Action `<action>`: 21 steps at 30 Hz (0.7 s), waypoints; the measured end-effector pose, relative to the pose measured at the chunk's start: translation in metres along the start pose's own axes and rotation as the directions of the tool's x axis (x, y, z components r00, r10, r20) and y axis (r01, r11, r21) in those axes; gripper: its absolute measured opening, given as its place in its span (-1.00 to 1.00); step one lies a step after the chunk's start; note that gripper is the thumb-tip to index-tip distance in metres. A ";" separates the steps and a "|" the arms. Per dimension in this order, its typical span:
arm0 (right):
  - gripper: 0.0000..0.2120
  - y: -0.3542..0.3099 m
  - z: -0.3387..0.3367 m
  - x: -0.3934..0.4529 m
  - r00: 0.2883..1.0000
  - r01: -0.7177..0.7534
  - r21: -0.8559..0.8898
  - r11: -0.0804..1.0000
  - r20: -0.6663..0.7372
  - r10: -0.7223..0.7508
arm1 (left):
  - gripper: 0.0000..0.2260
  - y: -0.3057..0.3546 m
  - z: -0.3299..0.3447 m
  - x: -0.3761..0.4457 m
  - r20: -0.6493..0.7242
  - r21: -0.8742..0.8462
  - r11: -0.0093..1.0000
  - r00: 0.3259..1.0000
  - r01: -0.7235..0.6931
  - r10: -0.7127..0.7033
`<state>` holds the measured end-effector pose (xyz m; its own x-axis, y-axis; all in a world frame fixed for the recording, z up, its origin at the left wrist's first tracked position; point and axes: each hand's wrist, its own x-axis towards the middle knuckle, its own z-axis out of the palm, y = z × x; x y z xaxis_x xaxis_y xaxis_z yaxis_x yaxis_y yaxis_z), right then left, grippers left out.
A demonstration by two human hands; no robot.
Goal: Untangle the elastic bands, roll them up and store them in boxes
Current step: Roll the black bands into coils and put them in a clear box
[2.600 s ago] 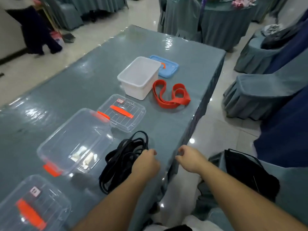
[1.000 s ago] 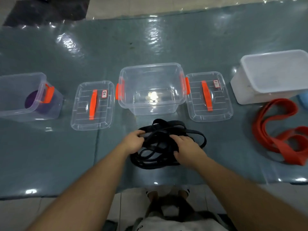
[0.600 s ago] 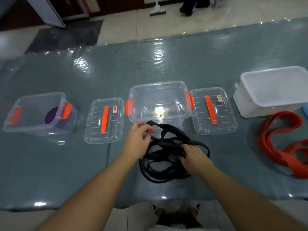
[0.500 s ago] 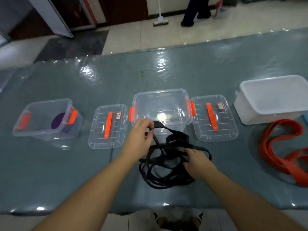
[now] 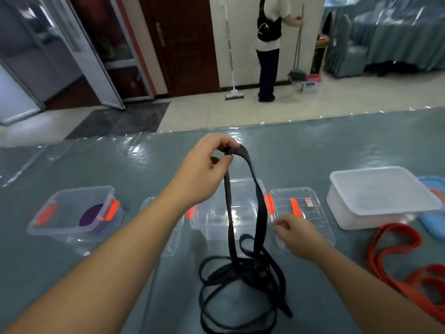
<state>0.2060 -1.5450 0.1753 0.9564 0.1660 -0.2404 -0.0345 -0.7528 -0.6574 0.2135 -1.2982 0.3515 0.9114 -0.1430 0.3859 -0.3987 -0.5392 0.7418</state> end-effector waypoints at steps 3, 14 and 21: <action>-0.82 -0.054 -0.045 0.006 0.973 0.174 0.376 0.910 -0.208 -0.100 | -0.68 0.026 -0.015 0.016 0.004 0.009 0.998 0.998 -0.058 0.058; -0.74 -0.228 -0.160 -0.034 0.782 0.623 0.505 0.598 -0.394 -0.482 | -0.79 0.105 -0.078 0.060 -0.073 -0.086 0.971 0.973 -0.225 0.219; -0.66 -0.264 -0.189 -0.043 0.749 0.617 0.681 0.394 -0.355 -0.559 | -0.76 0.136 -0.104 0.069 -0.087 -0.027 0.945 0.943 -0.325 0.322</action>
<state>0.2286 -1.4736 0.4941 0.8387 0.3195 0.4409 0.3787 0.2396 -0.8940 0.2115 -1.2949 0.5365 0.7220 -0.2363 0.6503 -0.6762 -0.4403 0.5907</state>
